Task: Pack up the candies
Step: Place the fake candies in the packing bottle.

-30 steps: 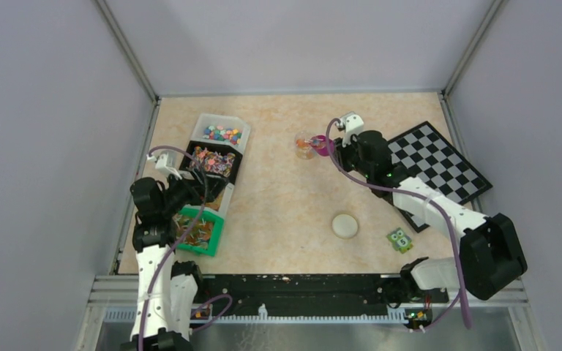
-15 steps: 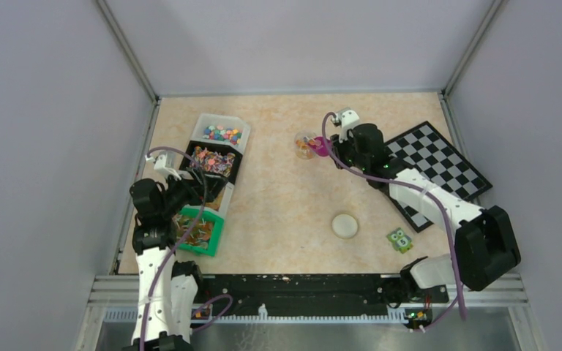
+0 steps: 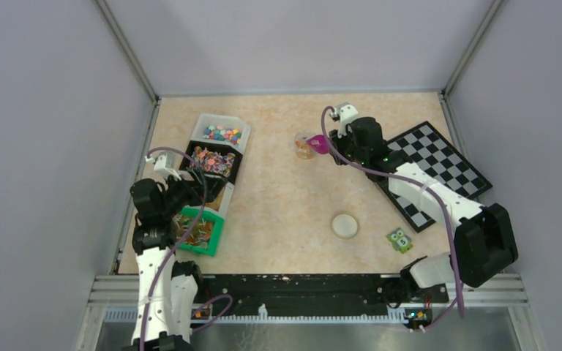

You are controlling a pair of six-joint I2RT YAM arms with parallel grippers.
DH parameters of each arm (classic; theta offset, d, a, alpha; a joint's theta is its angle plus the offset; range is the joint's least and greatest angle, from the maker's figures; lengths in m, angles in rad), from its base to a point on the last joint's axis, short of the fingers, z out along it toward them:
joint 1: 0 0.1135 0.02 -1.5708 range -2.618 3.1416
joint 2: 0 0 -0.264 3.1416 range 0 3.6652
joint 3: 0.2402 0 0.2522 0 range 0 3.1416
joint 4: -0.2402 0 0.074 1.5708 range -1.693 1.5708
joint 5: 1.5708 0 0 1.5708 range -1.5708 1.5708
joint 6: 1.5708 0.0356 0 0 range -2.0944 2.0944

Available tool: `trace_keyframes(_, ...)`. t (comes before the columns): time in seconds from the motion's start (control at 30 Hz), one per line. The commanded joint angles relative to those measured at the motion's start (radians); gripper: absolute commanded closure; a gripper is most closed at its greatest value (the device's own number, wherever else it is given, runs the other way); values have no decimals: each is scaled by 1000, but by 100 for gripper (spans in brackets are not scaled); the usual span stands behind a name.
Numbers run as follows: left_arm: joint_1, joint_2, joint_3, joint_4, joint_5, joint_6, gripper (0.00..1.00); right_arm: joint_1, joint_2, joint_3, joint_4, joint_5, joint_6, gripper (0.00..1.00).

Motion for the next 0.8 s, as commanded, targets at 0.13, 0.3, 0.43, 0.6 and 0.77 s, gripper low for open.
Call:
trace_keyframes(0.13, -3, -12, 40, -7, -42, 24, 1, -7, 34, 115, -80, 7, 8, 100)
trace_keyframes(0.3, -3, -12, 48, -29, -74, 27, 1, -6, 48, 169, -157, 5, 39, 100)
trace_keyframes(0.43, -2, -15, 57, -53, -115, 22, 1, -7, 47, 194, -189, 7, 41, 100)
trace_keyframes(0.6, -2, -14, 59, -58, -130, 21, 1, -6, 45, 206, -201, 9, 31, 100)
trace_keyframes(0.77, -2, -15, 59, -61, -139, 21, 1, -7, 63, 252, -250, 13, 20, 100)
